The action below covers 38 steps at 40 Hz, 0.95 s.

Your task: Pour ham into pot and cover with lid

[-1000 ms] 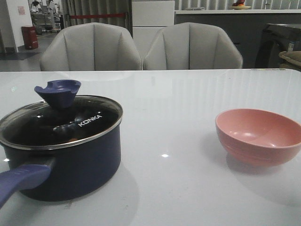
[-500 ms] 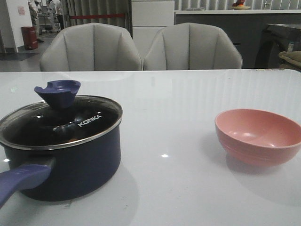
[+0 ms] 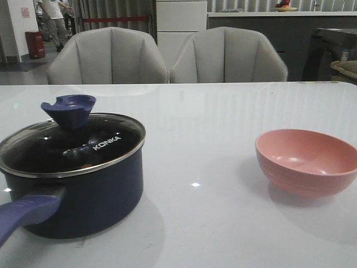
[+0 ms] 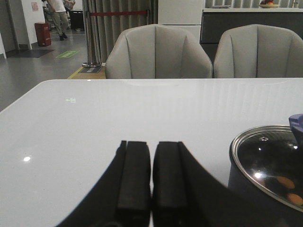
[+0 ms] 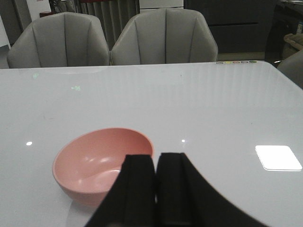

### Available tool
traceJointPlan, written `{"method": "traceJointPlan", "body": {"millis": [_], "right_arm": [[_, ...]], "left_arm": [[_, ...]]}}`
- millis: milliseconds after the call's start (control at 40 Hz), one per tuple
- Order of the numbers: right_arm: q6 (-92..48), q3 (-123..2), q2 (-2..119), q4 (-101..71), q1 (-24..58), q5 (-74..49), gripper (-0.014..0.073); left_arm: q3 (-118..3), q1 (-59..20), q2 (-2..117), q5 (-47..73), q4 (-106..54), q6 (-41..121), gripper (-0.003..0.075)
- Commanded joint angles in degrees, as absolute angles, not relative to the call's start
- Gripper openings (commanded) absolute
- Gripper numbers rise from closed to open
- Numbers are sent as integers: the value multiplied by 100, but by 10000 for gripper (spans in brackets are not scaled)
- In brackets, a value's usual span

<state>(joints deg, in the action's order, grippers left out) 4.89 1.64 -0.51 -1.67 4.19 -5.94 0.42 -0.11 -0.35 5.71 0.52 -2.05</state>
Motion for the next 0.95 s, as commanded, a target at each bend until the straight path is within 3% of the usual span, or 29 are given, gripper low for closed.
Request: {"method": "traceJointPlan", "body": {"millis": [0, 925], "right_arm": [[473, 208, -162, -89, 402, 190, 145], [473, 208, -162, -89, 396, 348, 145]], "left_arm": [[212, 2, -152, 125, 0, -229, 114], [212, 2, -152, 125, 31, -229, 114]]}}
